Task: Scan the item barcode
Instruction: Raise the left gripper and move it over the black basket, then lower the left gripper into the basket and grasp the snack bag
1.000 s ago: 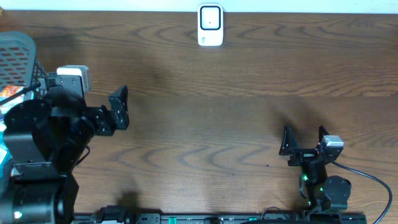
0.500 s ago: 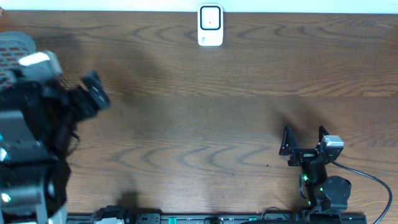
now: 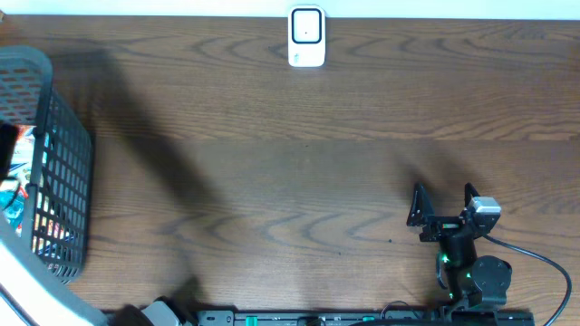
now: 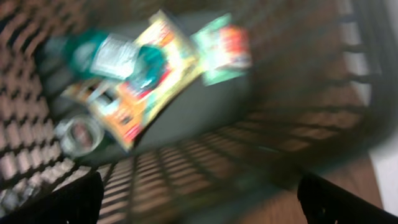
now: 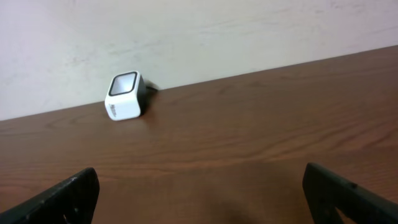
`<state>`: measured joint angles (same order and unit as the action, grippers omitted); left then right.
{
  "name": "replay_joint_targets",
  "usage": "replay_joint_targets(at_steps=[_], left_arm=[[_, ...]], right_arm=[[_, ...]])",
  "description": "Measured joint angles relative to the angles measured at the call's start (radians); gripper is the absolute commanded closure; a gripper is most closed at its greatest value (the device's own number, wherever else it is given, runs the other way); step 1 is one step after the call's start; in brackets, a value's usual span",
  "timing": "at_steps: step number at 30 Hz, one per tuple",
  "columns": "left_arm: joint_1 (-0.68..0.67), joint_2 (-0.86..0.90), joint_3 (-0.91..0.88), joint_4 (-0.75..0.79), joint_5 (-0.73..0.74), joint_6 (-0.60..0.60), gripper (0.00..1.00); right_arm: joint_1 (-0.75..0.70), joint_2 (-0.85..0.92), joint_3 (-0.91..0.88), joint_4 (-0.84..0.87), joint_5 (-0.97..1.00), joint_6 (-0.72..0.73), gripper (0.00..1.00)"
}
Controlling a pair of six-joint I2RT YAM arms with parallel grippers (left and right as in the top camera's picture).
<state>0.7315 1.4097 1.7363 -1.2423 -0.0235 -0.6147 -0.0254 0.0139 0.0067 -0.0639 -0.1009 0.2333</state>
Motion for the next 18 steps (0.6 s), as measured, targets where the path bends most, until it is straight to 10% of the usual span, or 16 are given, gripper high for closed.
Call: replay_joint_targets(at_steps=[18], left_arm=[[0.191, 0.315, -0.194, 0.054, 0.061, -0.028, 0.02]], right_arm=[[0.000, 0.000, 0.000, 0.000, 0.000, 0.000, 0.01]])
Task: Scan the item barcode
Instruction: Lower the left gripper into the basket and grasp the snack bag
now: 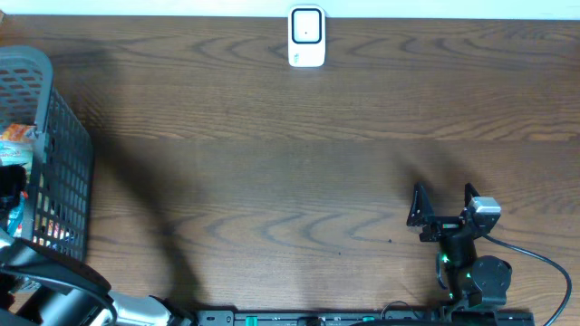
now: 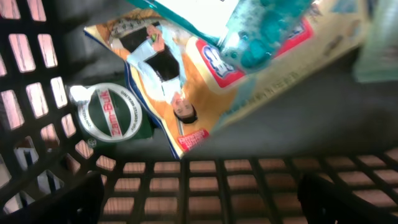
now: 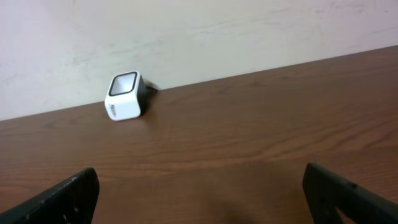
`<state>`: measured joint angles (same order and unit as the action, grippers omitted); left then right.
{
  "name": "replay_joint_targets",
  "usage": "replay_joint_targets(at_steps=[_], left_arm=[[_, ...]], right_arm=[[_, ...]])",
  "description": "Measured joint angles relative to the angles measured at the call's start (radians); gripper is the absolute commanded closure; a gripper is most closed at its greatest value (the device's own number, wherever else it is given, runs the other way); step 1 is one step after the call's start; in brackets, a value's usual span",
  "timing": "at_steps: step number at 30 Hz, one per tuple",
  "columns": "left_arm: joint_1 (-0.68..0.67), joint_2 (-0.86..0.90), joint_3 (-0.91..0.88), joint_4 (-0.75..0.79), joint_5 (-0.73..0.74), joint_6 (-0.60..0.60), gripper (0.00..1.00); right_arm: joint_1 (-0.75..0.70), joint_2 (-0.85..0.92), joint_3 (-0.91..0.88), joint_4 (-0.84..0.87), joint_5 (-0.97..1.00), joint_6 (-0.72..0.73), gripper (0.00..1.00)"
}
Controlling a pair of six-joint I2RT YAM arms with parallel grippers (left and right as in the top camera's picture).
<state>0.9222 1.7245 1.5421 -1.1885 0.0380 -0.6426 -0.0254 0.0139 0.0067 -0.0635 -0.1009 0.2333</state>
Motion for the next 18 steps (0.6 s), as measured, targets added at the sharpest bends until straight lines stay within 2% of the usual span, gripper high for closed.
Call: replay_joint_targets(at_steps=[8, 13, 18], left_arm=[[0.000, 0.000, -0.180, 0.193, -0.046, 0.012, 0.02], [0.000, 0.001, -0.310, 0.372, -0.056, 0.034, 0.02], [0.000, 0.002, -0.364, 0.462, -0.061, 0.067, 0.02]], right_arm=[[0.000, 0.000, 0.000, 0.000, 0.000, 0.000, 0.01], [0.000, 0.000, 0.000, 0.000, 0.000, 0.000, 0.01], [0.000, 0.000, 0.000, 0.000, 0.000, 0.000, 0.01]])
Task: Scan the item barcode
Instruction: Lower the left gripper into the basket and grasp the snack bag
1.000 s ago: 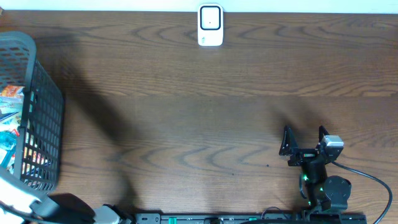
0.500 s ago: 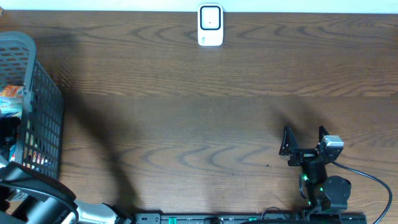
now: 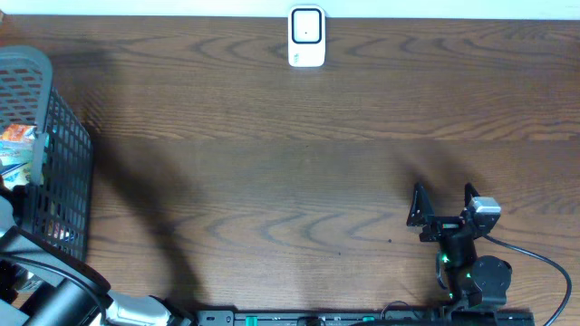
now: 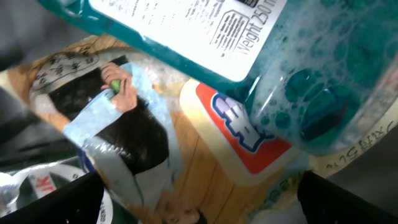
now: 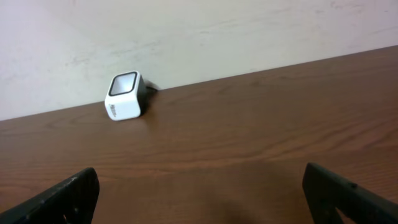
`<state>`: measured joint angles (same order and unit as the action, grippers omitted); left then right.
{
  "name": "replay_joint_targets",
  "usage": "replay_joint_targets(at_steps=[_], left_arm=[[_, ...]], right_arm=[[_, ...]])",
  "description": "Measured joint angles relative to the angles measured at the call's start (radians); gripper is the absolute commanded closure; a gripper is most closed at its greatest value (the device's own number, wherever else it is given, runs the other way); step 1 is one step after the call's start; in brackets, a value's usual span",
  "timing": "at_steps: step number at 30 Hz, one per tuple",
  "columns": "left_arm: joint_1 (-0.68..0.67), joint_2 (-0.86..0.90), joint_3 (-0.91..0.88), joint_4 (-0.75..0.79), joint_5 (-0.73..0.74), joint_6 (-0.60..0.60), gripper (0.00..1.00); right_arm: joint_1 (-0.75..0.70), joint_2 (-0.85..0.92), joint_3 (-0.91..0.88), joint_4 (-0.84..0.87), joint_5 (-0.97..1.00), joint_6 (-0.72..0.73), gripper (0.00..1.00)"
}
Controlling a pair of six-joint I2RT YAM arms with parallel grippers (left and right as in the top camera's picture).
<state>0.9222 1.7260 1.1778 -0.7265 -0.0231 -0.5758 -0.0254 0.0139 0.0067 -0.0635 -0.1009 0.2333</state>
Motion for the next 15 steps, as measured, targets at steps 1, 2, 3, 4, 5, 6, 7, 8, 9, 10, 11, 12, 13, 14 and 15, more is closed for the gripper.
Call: replay_joint_targets(at_steps=[1, 2, 3, 4, 5, 6, 7, 8, 9, 10, 11, 12, 13, 14, 15], left_arm=[[0.000, 0.000, -0.001, 0.010, -0.002, 0.005, 0.02], [0.000, 0.000, -0.002, 0.018, -0.002, 0.010, 0.02], [0.000, 0.000, -0.002, 0.025, -0.002, 0.016, 0.02], [0.000, 0.001, -0.002, 0.029, -0.002, 0.022, 0.02], [0.000, 0.003, -0.002, 0.032, -0.003, 0.027, 0.02], [0.000, 0.008, -0.002, 0.035, -0.003, 0.029, 0.02], [0.000, 0.014, -0.002, 0.037, -0.005, 0.031, 0.00], [0.000, 0.026, -0.002, 0.041, -0.006, 0.032, 0.07], [0.000, 0.035, -0.002, 0.043, -0.006, 0.032, 0.17], [0.000, 0.052, -0.001, 0.045, -0.007, 0.029, 0.32], [0.000, 0.064, -0.001, 0.047, -0.009, 0.036, 0.46], [0.000, 0.076, -0.001, 0.045, -0.010, 0.042, 0.59], [0.000, 0.084, 0.000, 0.039, -0.014, 0.046, 0.73], [0.000, 0.088, 0.000, 0.032, -0.019, 0.051, 0.91], [0.000, 0.089, 0.001, 0.031, -0.022, 0.053, 0.93]], right_arm=[[0.000, 0.000, 0.000, 0.000, 0.000, 0.000, 0.01], [0.000, 0.000, 0.000, 0.000, 0.000, 0.000, 0.01], [0.000, 0.000, 0.000, 0.000, 0.000, 0.000, 0.01], [0.000, 0.000, 0.000, 0.000, 0.000, 0.000, 0.01], [0.000, 0.000, 0.000, 0.000, 0.000, 0.000, 0.01], [0.000, 0.000, 0.000, 0.000, 0.000, 0.000, 0.01], [0.000, 0.000, 0.000, 0.000, 0.000, 0.000, 0.01], [0.000, 0.000, 0.000, 0.000, 0.000, 0.000, 0.01], [0.000, 0.000, 0.000, 0.000, 0.000, 0.000, 0.01], [0.000, 0.000, 0.000, 0.000, 0.000, 0.000, 0.01], [0.000, 0.000, 0.000, 0.000, 0.000, 0.000, 0.01], [0.000, 0.000, 0.000, 0.000, 0.000, 0.000, 0.01], [0.000, 0.000, 0.000, 0.000, 0.000, 0.000, 0.01], [0.000, 0.000, 0.000, 0.000, 0.000, 0.000, 0.01], [0.000, 0.000, 0.000, 0.000, 0.000, 0.000, 0.01]])
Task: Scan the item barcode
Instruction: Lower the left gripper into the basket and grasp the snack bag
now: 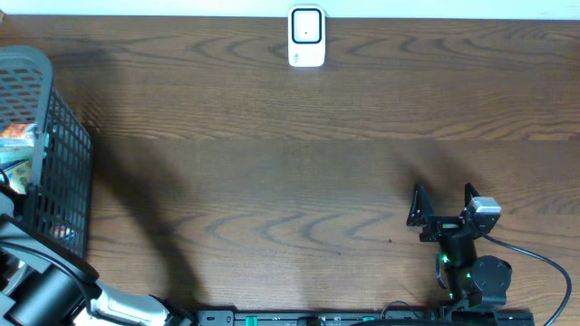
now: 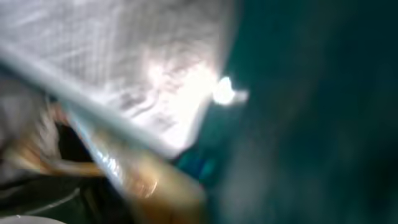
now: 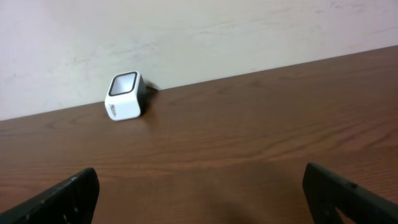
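Observation:
The left wrist view is one close blur. A teal liquid bottle (image 2: pixel 298 124) with a white label (image 2: pixel 124 62) fills it, and an orange packet (image 2: pixel 155 186) lies beneath. None of my left gripper's fingers can be made out there. Overhead, my left arm (image 1: pixel 36 290) reaches into the grey mesh basket (image 1: pixel 63 154) at the table's left edge, where packets (image 1: pixel 18 136) show. The white barcode scanner (image 1: pixel 306 36) stands at the far middle edge, also seen as the scanner (image 3: pixel 126 96). My right gripper (image 1: pixel 444 192) rests open and holds nothing at the near right.
The wooden table (image 1: pixel 272 181) stretches between basket and scanner. A pale wall (image 3: pixel 199 31) rises just behind the scanner. The right arm's base and cable (image 1: pixel 507 254) sit at the near right edge.
My left wrist camera has come much closer to the teal bottle, which now fills the view in blur. The open finger tips seen before have left the view. The right arm is unmoved.
My left gripper was first open above the basket's items, then lower inside by a round tin and an orange packet. Then it was close over the teal bottle's label, and now it is right against the bottle. The right gripper stayed open and still.

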`<state>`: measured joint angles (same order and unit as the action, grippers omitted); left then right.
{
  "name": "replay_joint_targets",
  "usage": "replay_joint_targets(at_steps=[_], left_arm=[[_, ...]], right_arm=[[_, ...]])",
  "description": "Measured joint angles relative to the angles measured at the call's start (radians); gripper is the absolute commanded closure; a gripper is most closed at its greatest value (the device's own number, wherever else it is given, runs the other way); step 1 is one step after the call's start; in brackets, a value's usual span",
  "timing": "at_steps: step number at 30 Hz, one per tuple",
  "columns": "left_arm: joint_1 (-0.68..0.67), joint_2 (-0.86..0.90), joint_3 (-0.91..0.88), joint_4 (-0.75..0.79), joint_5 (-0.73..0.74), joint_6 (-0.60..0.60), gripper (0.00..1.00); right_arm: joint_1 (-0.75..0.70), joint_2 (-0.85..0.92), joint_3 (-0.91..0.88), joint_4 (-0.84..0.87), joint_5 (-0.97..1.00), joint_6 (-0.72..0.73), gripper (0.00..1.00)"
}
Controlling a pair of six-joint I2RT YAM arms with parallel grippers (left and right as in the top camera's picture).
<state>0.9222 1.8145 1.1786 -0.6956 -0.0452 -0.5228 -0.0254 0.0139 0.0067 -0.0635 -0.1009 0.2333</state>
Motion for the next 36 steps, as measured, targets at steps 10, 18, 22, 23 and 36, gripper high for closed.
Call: replay_joint_targets(at_steps=[10, 18, 22, 23, 36], left_arm=[[0.000, -0.058, 0.030, -0.077, 0.013, 0.009, 0.92], [0.000, -0.410, 0.073, -0.024, 0.102, 0.023, 0.93], [0.000, -0.576, 0.087, 0.027, 0.162, 0.024, 0.92], [0.000, -0.609, 0.087, 0.039, 0.175, 0.023, 0.92], [-0.030, -0.859, 0.091, 0.388, 0.542, -0.211, 0.93]], right_arm=[[0.000, 0.000, 0.000, 0.000, 0.000, 0.000, 0.01], [0.000, 0.000, 0.000, 0.000, 0.000, 0.000, 0.01], [0.000, 0.000, 0.000, 0.000, 0.000, 0.000, 0.01], [0.000, 0.000, 0.000, 0.000, 0.000, 0.000, 0.01], [0.000, 0.000, 0.000, 0.000, 0.000, 0.000, 0.01]])
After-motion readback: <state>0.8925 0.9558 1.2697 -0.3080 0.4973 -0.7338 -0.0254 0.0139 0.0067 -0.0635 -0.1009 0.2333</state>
